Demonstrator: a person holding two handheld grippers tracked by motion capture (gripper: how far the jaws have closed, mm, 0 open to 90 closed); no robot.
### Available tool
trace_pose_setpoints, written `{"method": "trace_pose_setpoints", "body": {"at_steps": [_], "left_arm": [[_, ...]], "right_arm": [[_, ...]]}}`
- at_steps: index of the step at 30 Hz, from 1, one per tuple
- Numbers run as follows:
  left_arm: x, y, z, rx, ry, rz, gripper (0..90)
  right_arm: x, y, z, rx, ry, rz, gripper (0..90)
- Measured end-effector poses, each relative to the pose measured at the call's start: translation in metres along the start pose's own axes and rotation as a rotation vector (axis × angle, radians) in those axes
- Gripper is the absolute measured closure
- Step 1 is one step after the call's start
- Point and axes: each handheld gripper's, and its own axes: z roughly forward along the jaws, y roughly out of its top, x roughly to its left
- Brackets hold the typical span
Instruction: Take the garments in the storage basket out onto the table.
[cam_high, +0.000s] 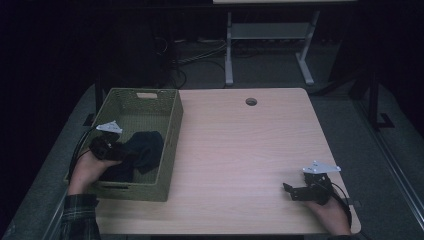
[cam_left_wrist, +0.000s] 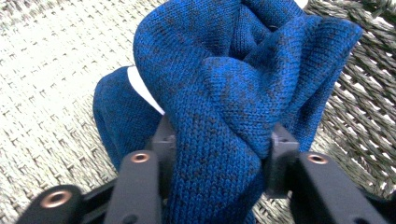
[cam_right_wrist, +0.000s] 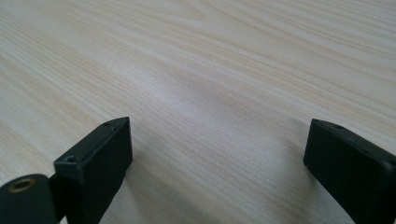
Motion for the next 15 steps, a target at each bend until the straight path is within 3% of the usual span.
{"method": "trace_pose_setpoints", "body": {"at_steps": [7,15], "left_arm": [[-0.002,0.004,-0.006,-0.004,0.009,0.0,60.7],[-0.003,0.006,-0.018,-0.047,0.025,0.004,60.5]], "right_arm": [[0.0,0.0,0.0,0.0,0.0,0.0,7.5],[0.0,0.0,0.0,0.0,0.0,0.0,7.5]]}}
